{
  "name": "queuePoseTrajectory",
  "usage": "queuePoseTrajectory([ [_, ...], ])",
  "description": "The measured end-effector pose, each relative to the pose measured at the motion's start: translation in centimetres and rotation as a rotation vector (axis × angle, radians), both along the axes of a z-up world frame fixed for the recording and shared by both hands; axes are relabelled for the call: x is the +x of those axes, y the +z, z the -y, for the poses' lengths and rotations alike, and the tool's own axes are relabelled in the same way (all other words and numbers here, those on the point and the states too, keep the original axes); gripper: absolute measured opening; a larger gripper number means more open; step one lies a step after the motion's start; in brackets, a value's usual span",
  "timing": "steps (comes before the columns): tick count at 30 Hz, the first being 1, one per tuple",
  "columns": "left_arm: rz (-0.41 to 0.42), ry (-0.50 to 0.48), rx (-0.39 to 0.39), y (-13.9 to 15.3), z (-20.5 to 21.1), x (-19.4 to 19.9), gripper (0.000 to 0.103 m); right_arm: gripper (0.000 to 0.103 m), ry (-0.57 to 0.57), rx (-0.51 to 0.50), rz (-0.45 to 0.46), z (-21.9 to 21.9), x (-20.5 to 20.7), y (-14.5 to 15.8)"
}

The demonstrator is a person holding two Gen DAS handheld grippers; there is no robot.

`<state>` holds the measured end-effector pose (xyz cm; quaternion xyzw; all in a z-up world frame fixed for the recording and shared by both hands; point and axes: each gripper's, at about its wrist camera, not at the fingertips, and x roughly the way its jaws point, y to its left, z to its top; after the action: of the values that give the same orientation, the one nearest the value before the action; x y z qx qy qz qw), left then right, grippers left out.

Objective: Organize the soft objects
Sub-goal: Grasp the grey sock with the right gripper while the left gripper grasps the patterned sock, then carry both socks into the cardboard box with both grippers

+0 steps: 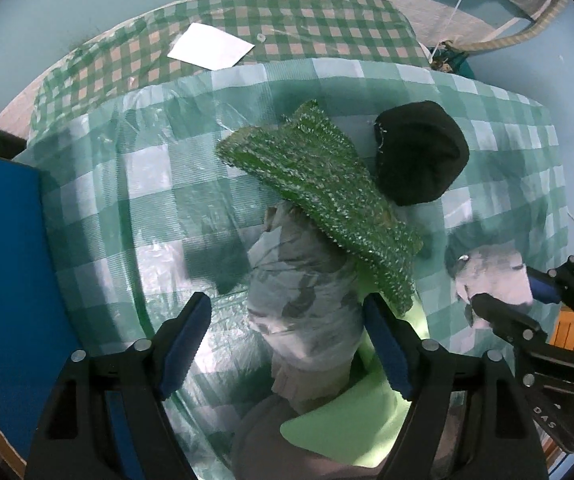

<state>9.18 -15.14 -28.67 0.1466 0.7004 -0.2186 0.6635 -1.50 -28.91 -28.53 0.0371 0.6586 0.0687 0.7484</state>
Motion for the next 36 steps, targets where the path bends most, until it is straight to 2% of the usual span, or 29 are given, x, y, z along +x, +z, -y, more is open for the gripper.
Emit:
queuePoseTrajectory([
  [1,-0.004,-0.004,-0.002,-0.2,0.0,0.0,0.055,0.027,0.001,0.002,0.002,-0.1,0.1,0.1],
  [4,-0.029,-0.006,-0.006,-0.5,-0.1,-0.3,0.051,0.027,0.0,0.009,0.011,-0.7,-0.4,0.6],
  [6,-0.012,-0.019,-0.023,-0.2,-0.4,-0.6,0.049,0.027,-0.002,0.014,0.016,-0.9,-0.6,0.9],
  [11,0.006,-0.05,-0.032,0.5,-1.1,-1.4,0.048,0.027,-0.005,0.025,0.025,-1.2,-0.6,1.4],
  [21,0.087,-0.064,0.012,2.7,-3.5,-2.6,0.048,0.027,-0.005,0.026,0.051,-2.0,-0.8,3.5],
  [36,0.177,-0.004,0.0,7.3,-7.1,-3.5,0.048,0.027,0.032,0.025,0.091,-3.5,-1.4,7.0],
])
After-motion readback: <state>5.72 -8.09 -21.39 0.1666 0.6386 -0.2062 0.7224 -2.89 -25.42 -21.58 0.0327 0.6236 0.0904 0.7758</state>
